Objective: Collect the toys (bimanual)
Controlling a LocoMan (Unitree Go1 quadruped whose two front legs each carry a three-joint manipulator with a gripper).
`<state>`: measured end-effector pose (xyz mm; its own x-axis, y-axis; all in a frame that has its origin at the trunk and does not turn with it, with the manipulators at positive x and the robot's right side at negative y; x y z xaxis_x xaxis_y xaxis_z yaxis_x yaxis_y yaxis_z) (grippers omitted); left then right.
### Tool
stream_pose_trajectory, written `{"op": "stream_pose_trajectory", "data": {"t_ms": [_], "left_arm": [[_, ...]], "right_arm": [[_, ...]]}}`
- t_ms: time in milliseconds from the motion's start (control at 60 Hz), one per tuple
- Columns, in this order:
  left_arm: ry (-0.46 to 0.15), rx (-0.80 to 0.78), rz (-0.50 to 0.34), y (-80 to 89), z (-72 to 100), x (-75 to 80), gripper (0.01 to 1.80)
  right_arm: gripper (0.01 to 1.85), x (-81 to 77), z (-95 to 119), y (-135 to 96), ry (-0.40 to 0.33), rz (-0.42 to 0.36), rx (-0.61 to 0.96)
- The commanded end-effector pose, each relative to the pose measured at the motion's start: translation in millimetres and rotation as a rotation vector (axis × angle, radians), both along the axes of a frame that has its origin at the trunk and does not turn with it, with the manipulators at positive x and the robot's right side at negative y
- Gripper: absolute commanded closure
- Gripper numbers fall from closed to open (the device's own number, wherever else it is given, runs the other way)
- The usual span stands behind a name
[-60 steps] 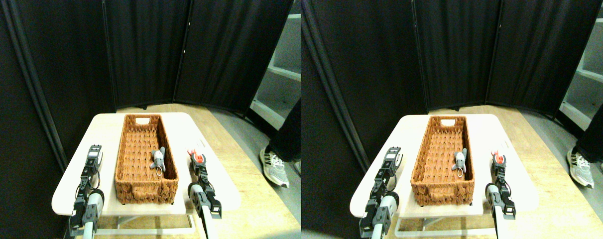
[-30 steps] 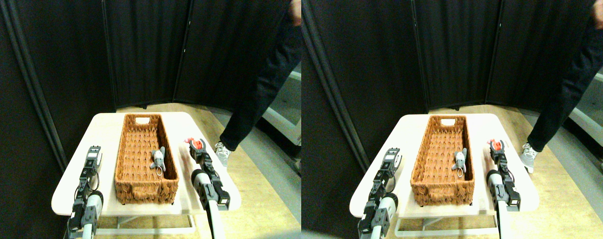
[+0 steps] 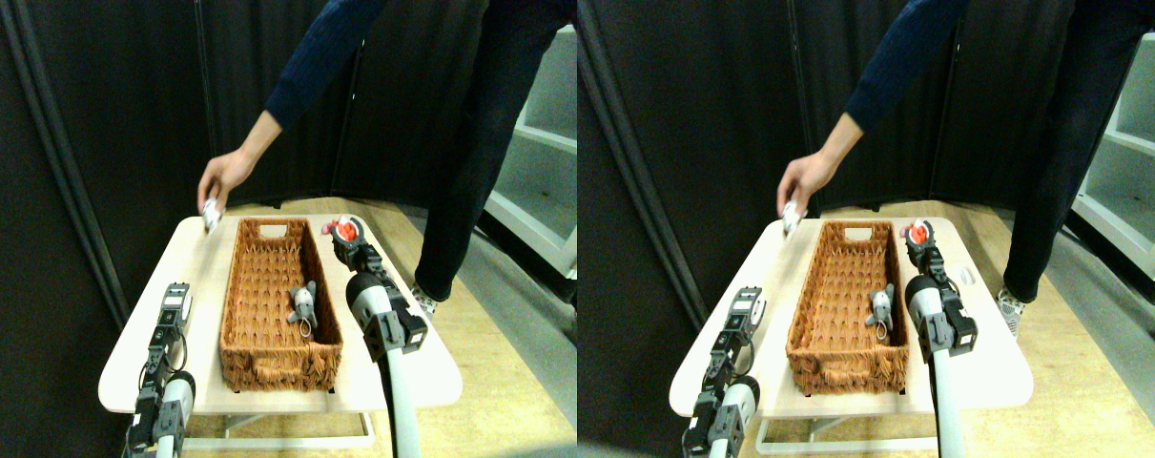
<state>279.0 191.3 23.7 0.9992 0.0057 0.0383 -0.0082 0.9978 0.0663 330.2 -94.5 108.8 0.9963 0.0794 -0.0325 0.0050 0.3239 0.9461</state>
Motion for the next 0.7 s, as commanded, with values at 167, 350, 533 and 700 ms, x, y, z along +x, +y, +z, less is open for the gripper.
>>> {"op": "stream_pose_trajectory", "data": {"t_ms": [167,350,533,700], "left_arm": [[-0.067,0.023,0.009,0.3,8.3,-1.5,1.69],[-0.078,0.016,0.021,3.5,7.2,-3.9,1.69],[-0.082,0.023,0.033,5.1,7.3,-5.9,1.7],[-0.08,0.029,0.027,5.6,5.8,-5.3,1.69]], "right_arm": [[1.85,-1.7,18,37,-0.066,0.127,0.041],[1.85,-3.9,-3,57,-0.013,0.182,0.099],[1.85,0.2,-28,61,0.057,0.209,0.117],[1.25,4.3,-31,54,0.107,0.264,0.073]]}}
